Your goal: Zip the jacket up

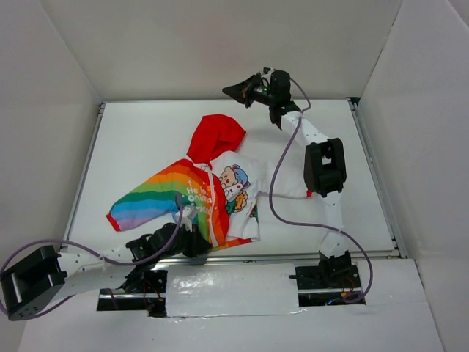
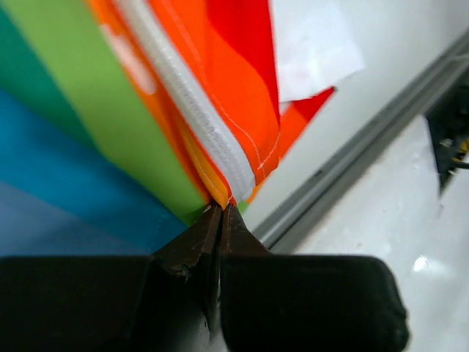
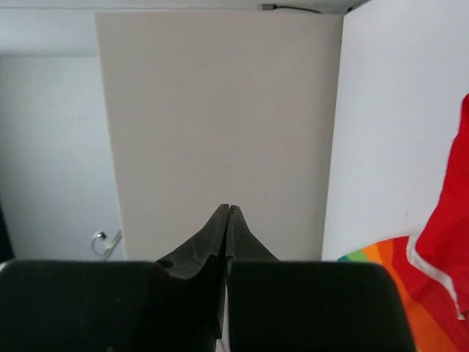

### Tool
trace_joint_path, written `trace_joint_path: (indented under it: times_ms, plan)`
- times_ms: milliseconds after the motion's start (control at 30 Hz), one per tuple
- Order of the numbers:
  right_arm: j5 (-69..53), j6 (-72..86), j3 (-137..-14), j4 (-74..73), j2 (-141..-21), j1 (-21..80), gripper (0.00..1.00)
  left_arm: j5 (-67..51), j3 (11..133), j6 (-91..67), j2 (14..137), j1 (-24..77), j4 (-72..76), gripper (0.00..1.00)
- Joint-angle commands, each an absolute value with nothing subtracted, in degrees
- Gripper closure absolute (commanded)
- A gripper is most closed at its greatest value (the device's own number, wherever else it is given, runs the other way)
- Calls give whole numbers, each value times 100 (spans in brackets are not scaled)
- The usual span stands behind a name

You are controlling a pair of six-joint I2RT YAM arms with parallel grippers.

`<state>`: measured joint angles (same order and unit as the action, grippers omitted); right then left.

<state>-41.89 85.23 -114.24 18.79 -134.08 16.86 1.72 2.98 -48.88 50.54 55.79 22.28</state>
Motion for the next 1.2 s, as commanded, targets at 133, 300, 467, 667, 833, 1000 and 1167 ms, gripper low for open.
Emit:
trace_joint_path:
  times_ms: [133, 300, 467, 667, 833, 1000, 1167]
  plan:
    - [-4219, 7015, -10487, 1494, -12482, 1802, 100, 870, 904, -5220, 5887, 5599, 1688, 91]
    - [-4035, 5917, -9555, 1126, -11507, 1802, 84, 905, 1212, -5335, 6065, 5607, 1328, 42]
    - [-3350, 4590, -8781, 13, -9960, 1802, 48, 1265, 1739, -5379, 5477, 5599, 380, 1]
    - [-2093, 3439, -8245, -1666, -7933, 1819, 7, 2343, 3118, -5519, 5124, 5572, -2024, 1]
    - [-1117, 2901, -7419, -2557, -6015, 1960, 0, 3706, 4621, -5905, 5255, 5424, -3786, 1]
    - [-336, 2707, -7075, -3680, -4012, 1960, 0, 4482, 6017, -5784, 5327, 4283, -5114, 1]
    - [351, 2584, -6996, -4815, -2937, 1969, 0, 4938, 6573, -5730, 4273, 3437, -5623, 0]
